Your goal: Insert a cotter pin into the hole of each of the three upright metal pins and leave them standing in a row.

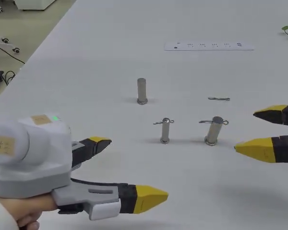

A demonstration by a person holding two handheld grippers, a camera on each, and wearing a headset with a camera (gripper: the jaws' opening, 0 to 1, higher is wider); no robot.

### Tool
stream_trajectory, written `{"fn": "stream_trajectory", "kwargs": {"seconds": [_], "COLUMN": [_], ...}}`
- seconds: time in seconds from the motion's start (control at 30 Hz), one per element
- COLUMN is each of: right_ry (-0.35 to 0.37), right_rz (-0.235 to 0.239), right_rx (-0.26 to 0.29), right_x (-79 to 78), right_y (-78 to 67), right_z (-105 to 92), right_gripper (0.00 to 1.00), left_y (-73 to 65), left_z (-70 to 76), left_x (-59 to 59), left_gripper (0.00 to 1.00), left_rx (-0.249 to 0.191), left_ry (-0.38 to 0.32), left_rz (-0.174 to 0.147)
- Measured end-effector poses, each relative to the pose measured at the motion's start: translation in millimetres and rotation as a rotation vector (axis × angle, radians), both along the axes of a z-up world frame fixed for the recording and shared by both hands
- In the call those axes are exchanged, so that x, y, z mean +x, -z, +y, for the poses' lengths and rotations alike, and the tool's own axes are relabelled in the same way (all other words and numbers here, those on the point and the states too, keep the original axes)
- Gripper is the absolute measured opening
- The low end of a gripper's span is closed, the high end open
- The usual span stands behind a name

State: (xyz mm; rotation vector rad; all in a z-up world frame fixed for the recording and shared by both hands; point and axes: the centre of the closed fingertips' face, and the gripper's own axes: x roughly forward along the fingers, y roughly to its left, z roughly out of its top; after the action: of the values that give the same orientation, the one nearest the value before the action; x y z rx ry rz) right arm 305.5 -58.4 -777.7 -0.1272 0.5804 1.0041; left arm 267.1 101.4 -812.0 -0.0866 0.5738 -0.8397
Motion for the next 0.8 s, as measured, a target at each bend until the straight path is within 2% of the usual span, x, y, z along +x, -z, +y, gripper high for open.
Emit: {"fn": "stream_trajectory", "kwargs": {"seconds": [0.13, 0.23, 0.33, 0.4, 0.57, 0.63, 0.8], "right_ry": [0.001, 0.003, 0.004, 0.013, 0.042, 0.046, 0.057], "right_rz": [0.014, 0.038, 0.051, 0.050, 0.057, 0.059, 0.074], "right_rx": [-0.037, -0.032, -0.026, -0.030, -0.052, -0.059, -0.055], "right_x": [-9.2, -16.3, -21.2, -22.5, -20.7, -20.7, -21.5], "right_y": [8.1, 10.9, 11.7, 12.3, 16.3, 17.6, 19.2], "right_z": [-4.5, -5.8, -6.3, -6.7, -10.4, -11.3, -11.2], "right_gripper": [0.74, 0.81, 0.84, 0.90, 0.99, 1.00, 1.00], "left_y": [-2.0, -2.6, -2.1, -2.2, -5.6, -7.6, -21.3], "left_z": [0.3, 0.7, 2.1, 3.4, 6.2, 8.7, 12.1], "left_x": [0.4, -1.2, -1.3, -0.6, 3.1, 8.3, 31.3], "left_gripper": [0.99, 0.99, 0.99, 0.99, 0.99, 0.99, 0.99], "left_rx": [-0.003, -0.003, -0.001, -0.007, -0.023, -0.029, -0.063], "left_ry": [-0.003, 0.005, 0.004, -0.002, -0.010, -0.025, -0.069], "left_rz": [0.001, 0.005, 0.012, 0.022, 0.021, 0.015, -0.025]}}
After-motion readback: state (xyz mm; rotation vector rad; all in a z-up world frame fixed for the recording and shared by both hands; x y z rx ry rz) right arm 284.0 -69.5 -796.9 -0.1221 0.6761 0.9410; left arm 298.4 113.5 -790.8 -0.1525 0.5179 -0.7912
